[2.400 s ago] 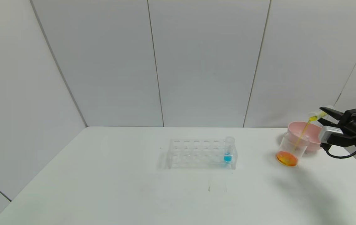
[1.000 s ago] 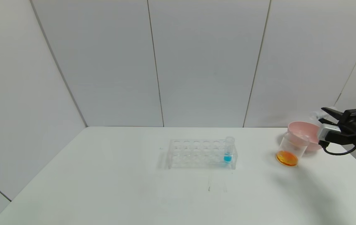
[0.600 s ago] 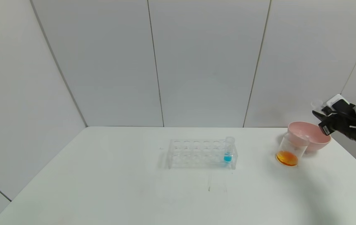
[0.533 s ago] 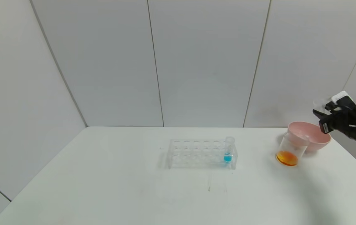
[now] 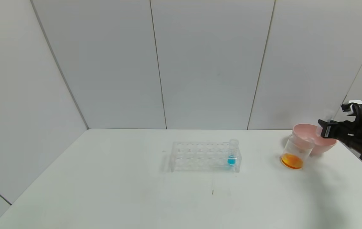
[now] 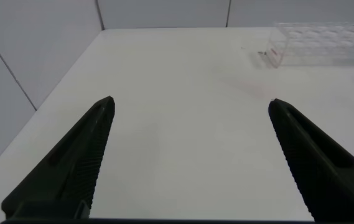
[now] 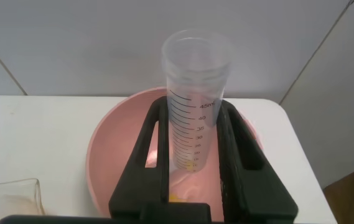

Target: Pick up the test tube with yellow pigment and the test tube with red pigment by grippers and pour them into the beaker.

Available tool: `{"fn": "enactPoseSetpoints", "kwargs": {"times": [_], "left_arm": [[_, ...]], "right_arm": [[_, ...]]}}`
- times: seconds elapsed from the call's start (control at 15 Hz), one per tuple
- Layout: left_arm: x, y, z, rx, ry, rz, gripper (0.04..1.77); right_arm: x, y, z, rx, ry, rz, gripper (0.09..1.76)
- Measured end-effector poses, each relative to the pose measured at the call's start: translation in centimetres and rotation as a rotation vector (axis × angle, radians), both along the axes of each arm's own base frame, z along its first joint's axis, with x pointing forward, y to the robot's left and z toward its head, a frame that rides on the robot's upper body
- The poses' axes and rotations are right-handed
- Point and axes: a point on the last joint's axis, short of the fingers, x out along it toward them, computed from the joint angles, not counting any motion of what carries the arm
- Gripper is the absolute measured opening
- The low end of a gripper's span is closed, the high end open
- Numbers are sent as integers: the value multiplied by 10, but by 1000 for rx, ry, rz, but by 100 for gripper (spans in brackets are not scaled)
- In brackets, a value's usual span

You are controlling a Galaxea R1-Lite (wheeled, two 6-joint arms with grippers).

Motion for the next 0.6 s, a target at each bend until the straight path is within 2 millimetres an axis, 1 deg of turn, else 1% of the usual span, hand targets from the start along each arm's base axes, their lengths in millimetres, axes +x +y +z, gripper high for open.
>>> {"fn": "enactPoseSetpoints", "kwargs": {"times": [0.07,0.13,0.2,0.33,0.47,0.6], "left_arm": [[0,0,0,0,0,0,176],[0,0,0,0,0,0,176],[0,0,0,0,0,0,176],[0,0,0,0,0,0,176],[0,0,0,0,0,0,176],[0,0,0,0,0,0,176]], "right_arm": [[0,0,-3,1,8,-1,52],[0,-1,-5,-2,12,0,69],[0,-1,-5,-5,13,1,81],[0,-1,-2,-6,7,-1,100],[-2,0,8,-12,-17,-1,117],[-7,0,22,-23,-52,-6,129]]}}
